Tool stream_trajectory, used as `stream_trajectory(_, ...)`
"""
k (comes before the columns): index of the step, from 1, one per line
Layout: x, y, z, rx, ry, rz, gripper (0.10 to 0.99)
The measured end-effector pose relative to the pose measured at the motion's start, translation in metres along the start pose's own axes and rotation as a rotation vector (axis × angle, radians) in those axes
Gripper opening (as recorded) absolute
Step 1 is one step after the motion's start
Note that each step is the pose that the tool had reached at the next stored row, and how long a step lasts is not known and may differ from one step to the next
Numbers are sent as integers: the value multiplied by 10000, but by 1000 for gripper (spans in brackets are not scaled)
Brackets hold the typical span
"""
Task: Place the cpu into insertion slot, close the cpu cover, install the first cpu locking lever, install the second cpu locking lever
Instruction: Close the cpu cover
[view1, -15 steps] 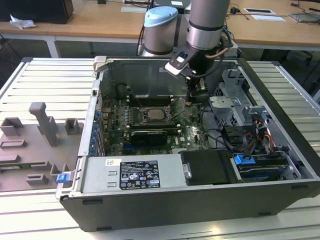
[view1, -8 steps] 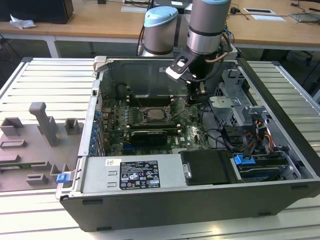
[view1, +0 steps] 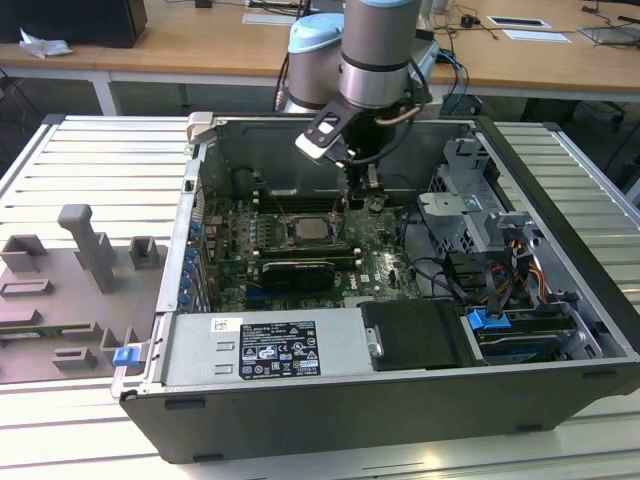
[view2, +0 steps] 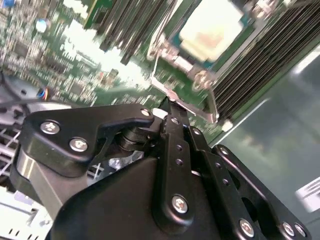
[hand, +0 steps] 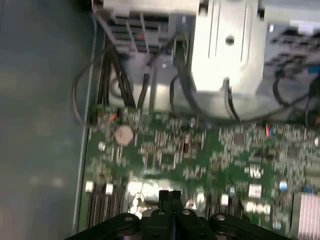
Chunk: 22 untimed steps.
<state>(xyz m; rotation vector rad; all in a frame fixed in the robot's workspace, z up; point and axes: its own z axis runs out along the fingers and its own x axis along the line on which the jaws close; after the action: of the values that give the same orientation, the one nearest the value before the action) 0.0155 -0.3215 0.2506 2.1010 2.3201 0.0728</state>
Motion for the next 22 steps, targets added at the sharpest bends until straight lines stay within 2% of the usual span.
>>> stream_trajectory(1, 6, -60, 5, -3, 3, -1, 106)
stream_trajectory(4, 16, -170, 54, -2, 0, -1, 106)
stream_trajectory(9, 26, -297, 151, -2, 0, 0, 106)
stream_trajectory(12, 32, -359, 170, -1, -1, -1, 106)
stream_trajectory(22, 42, -443, 175, -2, 0, 0, 106)
